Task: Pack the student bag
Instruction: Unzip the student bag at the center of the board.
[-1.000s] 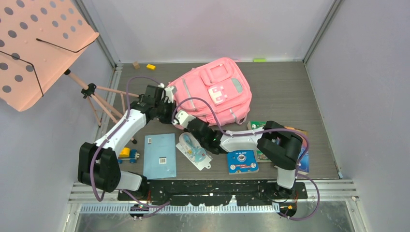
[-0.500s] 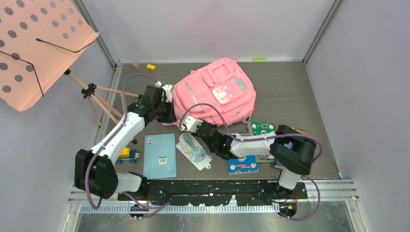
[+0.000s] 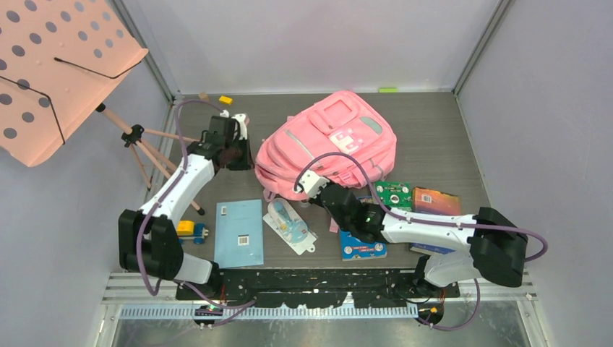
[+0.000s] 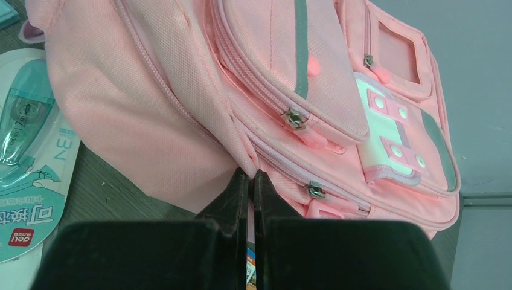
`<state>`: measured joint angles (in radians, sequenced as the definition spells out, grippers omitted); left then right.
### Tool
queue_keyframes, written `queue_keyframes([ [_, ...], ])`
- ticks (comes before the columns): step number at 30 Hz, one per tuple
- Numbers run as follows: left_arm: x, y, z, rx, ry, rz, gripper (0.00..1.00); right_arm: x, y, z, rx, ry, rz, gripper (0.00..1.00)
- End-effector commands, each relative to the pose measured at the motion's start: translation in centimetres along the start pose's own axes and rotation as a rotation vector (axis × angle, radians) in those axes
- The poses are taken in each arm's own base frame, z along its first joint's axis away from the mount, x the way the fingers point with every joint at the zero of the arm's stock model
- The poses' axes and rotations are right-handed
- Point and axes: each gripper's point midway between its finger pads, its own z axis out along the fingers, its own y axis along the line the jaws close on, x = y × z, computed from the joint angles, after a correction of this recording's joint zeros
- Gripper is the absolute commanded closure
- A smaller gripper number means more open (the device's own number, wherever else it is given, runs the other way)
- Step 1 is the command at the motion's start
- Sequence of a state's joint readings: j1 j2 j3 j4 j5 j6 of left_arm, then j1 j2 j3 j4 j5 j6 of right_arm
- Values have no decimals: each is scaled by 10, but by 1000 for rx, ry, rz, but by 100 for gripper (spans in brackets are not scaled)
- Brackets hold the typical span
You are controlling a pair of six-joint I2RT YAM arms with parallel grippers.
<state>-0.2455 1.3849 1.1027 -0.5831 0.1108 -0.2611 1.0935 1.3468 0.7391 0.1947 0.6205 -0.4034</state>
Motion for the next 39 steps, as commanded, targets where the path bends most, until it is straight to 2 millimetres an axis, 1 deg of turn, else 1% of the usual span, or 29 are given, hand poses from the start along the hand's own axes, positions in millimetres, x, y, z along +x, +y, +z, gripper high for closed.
queue_keyframes([
  [1,-26,19,15,-42,-25,-67,100,-20,-35,-16,112,-55,119,100],
  [4,-32,16,22,-23,-32,-65,100,-15,-36,-18,125,-50,119,100],
  [7,-31,3,23,52,-20,-56,100,-12,-38,-19,133,-44,121,100],
  [9,-28,-6,22,111,-21,-44,100,-14,-37,-20,120,-41,129,94],
  [10,-24,-10,22,135,-17,-45,100,-21,-37,-20,106,-53,150,79],
  [11,-23,-14,21,159,-17,-46,100,-20,-35,-21,93,-42,158,62],
  [12,-22,-17,21,176,-12,-49,100,-30,-36,-22,78,-56,174,53],
  [13,-22,-19,21,189,-6,-55,100,-30,-34,-23,65,-46,185,37],
  [14,-21,-21,20,198,0,-59,100,-39,-35,-24,50,-62,201,33],
  [15,-22,-23,20,206,4,-59,100,-42,-35,-25,38,-58,220,26],
  [16,-22,-24,19,210,7,-60,100,-54,-34,-27,14,-82,242,23],
  [17,-22,-24,18,212,7,-62,100,-57,-32,-27,-5,-82,270,19],
  [19,-23,-26,16,219,5,-68,100,-70,-22,-28,-72,-91,318,16],
  [20,-23,-27,15,223,4,-70,100,-81,-24,-28,-79,-105,348,15],
  [21,-23,-28,14,228,4,-73,100,-83,-15,-23,-102,-95,380,14],
  [23,-22,-29,13,232,5,-78,100,-97,-11,-15,-116,-93,415,13],
  [25,-22,-29,13,234,7,-80,100,-101,-1,-1,-122,-65,419,13],
  [26,-22,-29,13,234,7,-81,100,-94,11,10,-134,-22,398,13],
  [27,-22,-29,13,234,7,-82,100,-103,12,14,-143,-28,403,13],
  [28,-21,-29,13,234,8,-82,100,-95,24,25,-155,13,381,13],
  [29,-21,-29,13,233,10,-83,100,-104,28,30,-174,4,398,12],
  [30,-21,-29,12,234,11,-82,100,-97,41,40,-200,34,400,12],
  [31,-20,-29,12,234,12,-83,100,-105,42,45,-206,22,413,12],
  [32,-20,-29,12,233,12,-83,100,-102,53,52,-227,38,412,12],
  [33,-20,-29,12,233,12,-83,100,-108,54,57,-230,21,423,12],
  [34,-20,-29,12,232,11,-82,100,-103,63,65,-245,34,413,12],
  [35,-20,-29,11,231,10,-81,100,-108,64,69,-247,19,421,12],
  [38,-20,-28,11,228,7,-79,100,-103,82,86,-278,27,413,13],
  [39,-20,-28,11,226,8,-79,100,-103,83,91,-277,23,418,15],
])
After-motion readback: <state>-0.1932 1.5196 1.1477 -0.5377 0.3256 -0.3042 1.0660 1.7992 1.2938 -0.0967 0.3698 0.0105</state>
